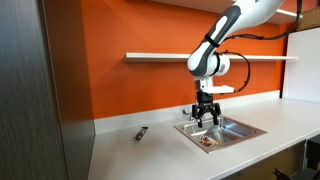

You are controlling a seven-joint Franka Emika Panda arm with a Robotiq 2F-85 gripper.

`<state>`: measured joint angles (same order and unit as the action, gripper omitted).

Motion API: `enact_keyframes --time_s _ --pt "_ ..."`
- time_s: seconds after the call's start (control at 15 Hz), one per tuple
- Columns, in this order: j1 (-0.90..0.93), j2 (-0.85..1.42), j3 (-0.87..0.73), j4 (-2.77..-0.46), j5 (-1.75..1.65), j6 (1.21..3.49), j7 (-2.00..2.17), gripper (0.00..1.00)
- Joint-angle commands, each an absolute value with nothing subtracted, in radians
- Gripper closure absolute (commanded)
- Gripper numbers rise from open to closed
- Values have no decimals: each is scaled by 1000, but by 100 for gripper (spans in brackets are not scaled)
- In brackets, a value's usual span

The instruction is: Put the brown packet inside the sink

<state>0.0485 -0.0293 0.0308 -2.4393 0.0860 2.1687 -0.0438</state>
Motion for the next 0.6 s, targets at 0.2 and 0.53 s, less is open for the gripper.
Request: enact_keyframes --time_s 0.2,0.53 --pt "61 -94 44 -2484 91 2140 -38 0" --pt "63 -118 44 -2500 92 2136 -37 0"
